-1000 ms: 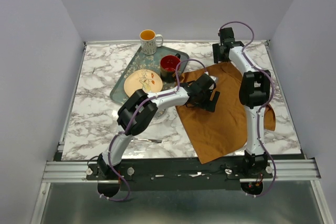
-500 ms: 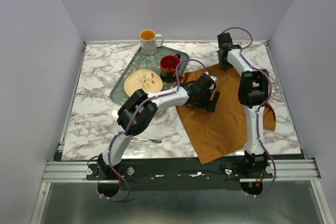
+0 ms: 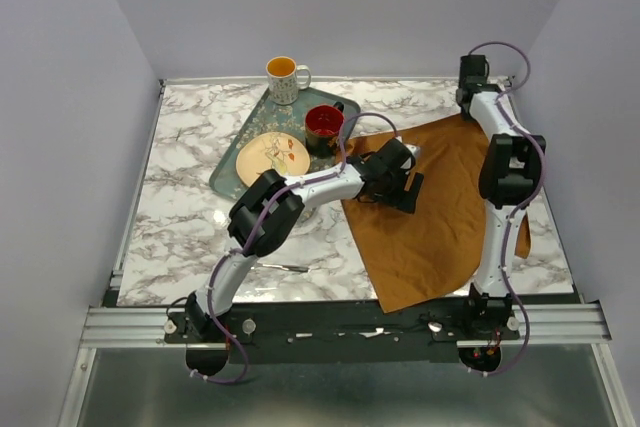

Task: Fold the napkin, place the utensils inside, and roll it up
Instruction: Flatten the napkin out

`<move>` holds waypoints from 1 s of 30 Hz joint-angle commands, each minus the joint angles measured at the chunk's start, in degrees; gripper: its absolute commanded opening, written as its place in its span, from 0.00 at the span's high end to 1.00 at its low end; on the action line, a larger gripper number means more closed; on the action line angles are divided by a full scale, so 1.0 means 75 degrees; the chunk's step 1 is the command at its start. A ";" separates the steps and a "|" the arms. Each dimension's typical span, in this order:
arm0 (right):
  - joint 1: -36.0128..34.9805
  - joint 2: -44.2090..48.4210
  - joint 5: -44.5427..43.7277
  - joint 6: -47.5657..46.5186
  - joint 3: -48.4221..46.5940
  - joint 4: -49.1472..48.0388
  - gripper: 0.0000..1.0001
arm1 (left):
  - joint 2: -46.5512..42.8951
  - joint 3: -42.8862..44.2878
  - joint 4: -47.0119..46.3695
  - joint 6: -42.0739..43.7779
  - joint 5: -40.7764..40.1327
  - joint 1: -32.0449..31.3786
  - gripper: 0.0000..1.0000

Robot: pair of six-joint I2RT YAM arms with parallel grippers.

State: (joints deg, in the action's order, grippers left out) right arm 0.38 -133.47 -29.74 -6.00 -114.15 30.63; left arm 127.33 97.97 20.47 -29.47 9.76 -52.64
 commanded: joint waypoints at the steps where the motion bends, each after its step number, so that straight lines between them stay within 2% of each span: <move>1: 0.0628 -0.0121 -0.0500 -0.0571 -0.0084 -0.0744 0.99 | 0.0811 0.0623 0.0376 -0.0160 0.0480 -0.0106 0.11; 7: 0.1074 -0.0333 -0.0044 -0.0523 -0.0389 -0.0954 0.99 | 0.1456 0.1666 0.0540 -0.0230 0.0562 -0.0165 0.11; 12: 0.1074 -0.0742 0.0273 -0.0770 -0.0975 -0.1037 0.99 | 0.1644 0.2428 0.0950 -0.0020 0.0106 -0.0071 0.11; 14: 0.1074 -0.0813 0.0320 -0.0852 -0.1244 -0.1037 0.95 | 0.1679 0.2615 0.1044 0.0085 -0.0093 0.0011 0.11; 16: 0.1074 -0.0988 0.0320 -0.0969 -0.1467 -0.1049 0.87 | 0.1796 0.2722 0.1079 0.0086 -0.0024 0.0198 0.11; 18: 0.1074 -0.1117 0.0320 -0.1074 -0.1818 -0.1037 0.86 | 0.1901 0.2769 0.1056 0.0133 0.0046 0.0327 0.11; 21: 0.1062 -0.1329 0.0297 -0.1192 -0.2182 -0.0898 0.48 | 0.1972 0.2944 0.1126 0.0274 0.0245 0.0363 0.10; 22: 0.1062 -0.1364 0.0285 -0.1134 -0.2403 -0.0653 0.30 | 0.1937 0.2991 0.1138 0.0274 0.0350 0.0363 0.09; 23: 0.1062 -0.1341 0.0239 -0.0693 -0.2614 0.0034 0.20 | 0.1891 0.3073 0.1126 0.0239 0.0456 0.0328 0.08; 25: 0.1051 -0.1108 0.0366 -0.0024 -0.2792 0.0752 0.08 | 0.1727 0.3225 0.1149 0.0180 0.0737 0.0200 0.06; 26: 0.1051 -0.0631 0.0460 0.0641 -0.2641 0.1301 0.08 | 0.1668 0.3307 0.1254 0.0145 0.0807 0.0141 0.06; 30: 0.1062 0.1186 0.0672 0.2040 -0.0371 0.1728 0.06 | 0.1166 0.3216 0.1326 -0.0078 0.1007 -0.0047 0.01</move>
State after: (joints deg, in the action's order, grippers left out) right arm 8.32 -138.56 -26.89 -4.84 -128.53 33.98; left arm 140.16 121.89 28.49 -28.99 13.28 -50.39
